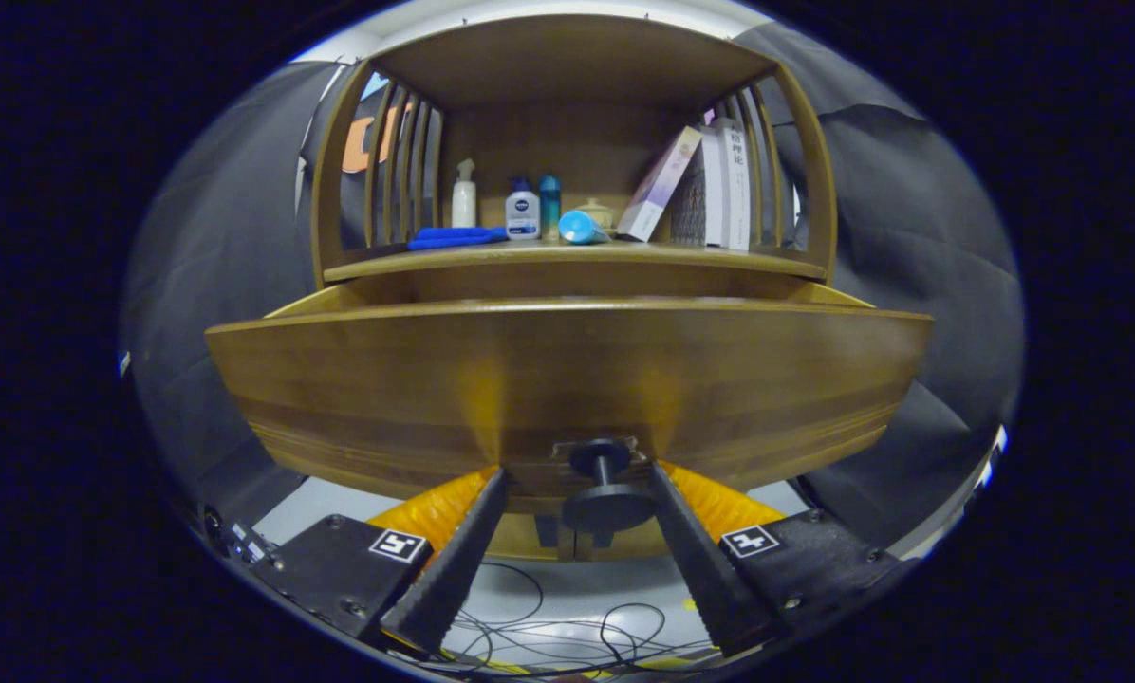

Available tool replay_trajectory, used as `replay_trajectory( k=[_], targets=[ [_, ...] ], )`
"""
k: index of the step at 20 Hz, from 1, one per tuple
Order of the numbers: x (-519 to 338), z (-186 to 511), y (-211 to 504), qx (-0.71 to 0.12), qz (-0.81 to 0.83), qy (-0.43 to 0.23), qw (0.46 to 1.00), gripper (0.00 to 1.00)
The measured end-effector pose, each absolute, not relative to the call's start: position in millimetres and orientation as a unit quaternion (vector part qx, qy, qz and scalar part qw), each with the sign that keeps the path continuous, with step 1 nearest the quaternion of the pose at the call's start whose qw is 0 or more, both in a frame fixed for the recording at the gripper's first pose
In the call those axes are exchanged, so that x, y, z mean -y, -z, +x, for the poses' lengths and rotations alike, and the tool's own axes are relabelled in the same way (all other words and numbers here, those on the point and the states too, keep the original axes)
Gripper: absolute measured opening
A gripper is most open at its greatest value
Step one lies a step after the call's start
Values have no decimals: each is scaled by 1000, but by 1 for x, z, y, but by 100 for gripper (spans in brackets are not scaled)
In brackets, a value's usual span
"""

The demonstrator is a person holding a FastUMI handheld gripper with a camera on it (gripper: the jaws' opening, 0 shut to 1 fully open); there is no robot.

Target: Pull open the drawer, take out the items inside it, and place them on the countertop above the cabinet.

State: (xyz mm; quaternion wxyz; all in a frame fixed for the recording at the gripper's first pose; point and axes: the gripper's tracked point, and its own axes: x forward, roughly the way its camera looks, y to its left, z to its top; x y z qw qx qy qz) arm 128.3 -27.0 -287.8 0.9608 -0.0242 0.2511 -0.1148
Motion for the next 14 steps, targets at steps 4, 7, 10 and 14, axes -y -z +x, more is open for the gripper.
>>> replay_trajectory(
  k=[4,7,10,14],
  targets=[
    [30,164,292,-248,-28,122,961,98],
    [33,182,293,-249,-29,124,960,98],
    [35,203,293,-249,-28,125,960,98],
    [40,231,296,-249,-27,126,960,98]
  ],
)
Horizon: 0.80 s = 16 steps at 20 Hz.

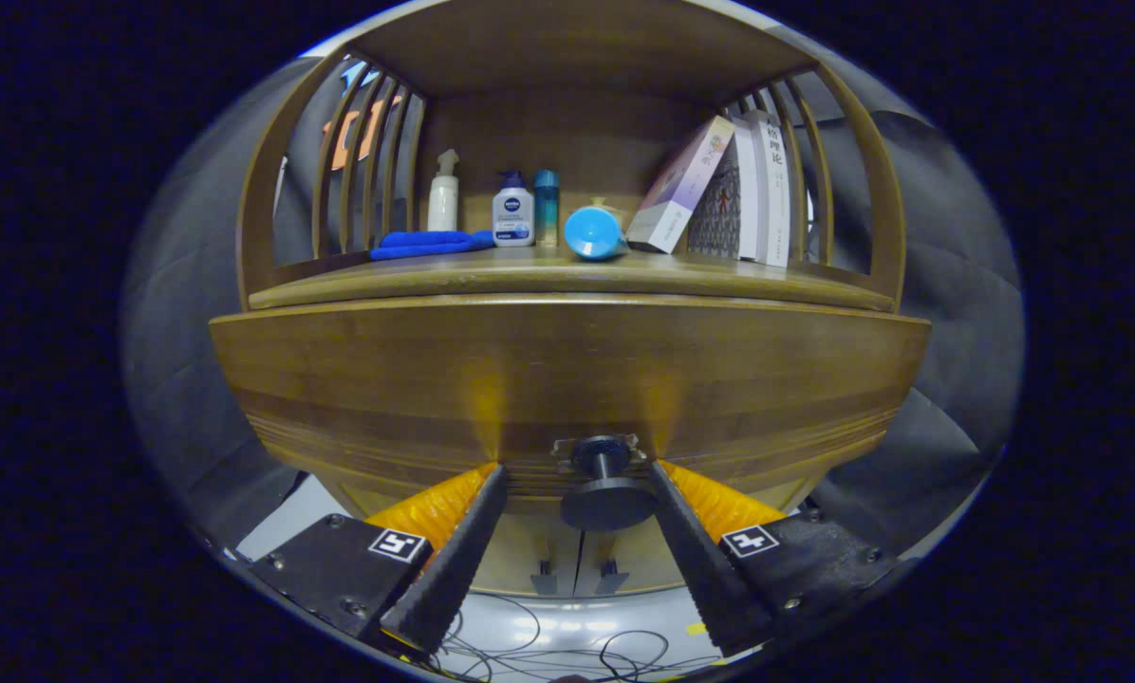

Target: Pull open the drawer, take out the items inside it, and place them on the countertop above the cabinet.

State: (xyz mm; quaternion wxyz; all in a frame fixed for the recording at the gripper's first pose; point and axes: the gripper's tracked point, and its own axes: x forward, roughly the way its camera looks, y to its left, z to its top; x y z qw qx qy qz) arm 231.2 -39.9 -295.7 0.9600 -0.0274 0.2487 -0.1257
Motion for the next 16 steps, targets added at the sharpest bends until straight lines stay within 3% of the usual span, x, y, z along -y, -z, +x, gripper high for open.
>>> replay_trajectory(
  k=[8,16],
  targets=[
    [42,242,296,-260,-36,108,959,98],
    [4,135,194,-188,-19,38,981,98]
  ],
)
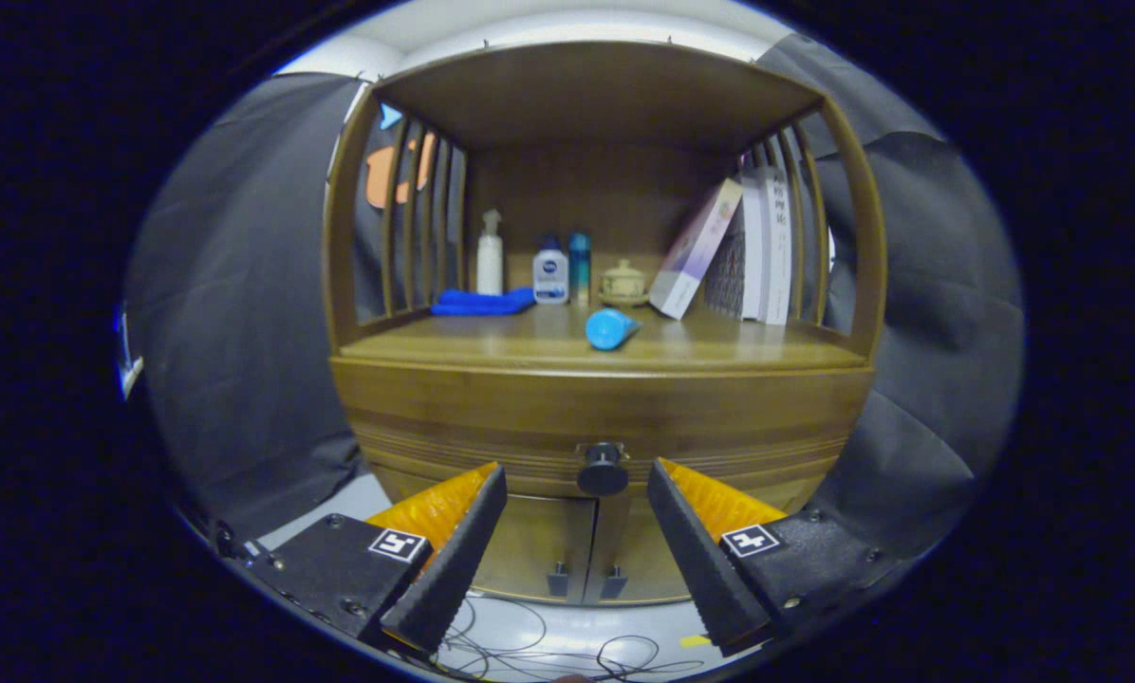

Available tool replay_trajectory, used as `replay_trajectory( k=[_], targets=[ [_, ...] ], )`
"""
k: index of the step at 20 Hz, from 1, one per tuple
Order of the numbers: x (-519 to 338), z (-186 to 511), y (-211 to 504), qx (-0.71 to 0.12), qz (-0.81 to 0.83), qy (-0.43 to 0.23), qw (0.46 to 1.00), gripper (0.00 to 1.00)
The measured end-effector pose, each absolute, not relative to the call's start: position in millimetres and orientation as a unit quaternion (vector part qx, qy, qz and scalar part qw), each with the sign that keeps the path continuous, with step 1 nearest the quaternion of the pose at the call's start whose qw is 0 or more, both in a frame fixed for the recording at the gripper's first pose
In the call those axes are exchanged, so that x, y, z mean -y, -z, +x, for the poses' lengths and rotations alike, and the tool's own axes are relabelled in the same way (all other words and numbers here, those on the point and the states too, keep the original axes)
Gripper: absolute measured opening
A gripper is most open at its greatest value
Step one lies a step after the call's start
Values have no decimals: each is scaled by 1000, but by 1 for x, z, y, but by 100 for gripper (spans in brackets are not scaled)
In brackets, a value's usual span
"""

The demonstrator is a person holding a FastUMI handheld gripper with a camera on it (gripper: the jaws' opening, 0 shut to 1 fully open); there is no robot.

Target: Pull open the drawer, take out the items inside it, and place them on the countertop above the cabinet.

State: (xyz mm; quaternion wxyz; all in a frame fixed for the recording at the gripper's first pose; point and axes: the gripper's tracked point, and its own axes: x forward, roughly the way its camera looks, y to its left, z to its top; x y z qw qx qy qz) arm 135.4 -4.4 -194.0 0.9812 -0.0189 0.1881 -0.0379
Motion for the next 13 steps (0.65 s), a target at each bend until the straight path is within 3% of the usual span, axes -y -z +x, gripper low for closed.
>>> replay_trajectory(
  k=[13],
  targets=[
    [-14,-20,46,-126,-1,-5,992,98]
  ],
)
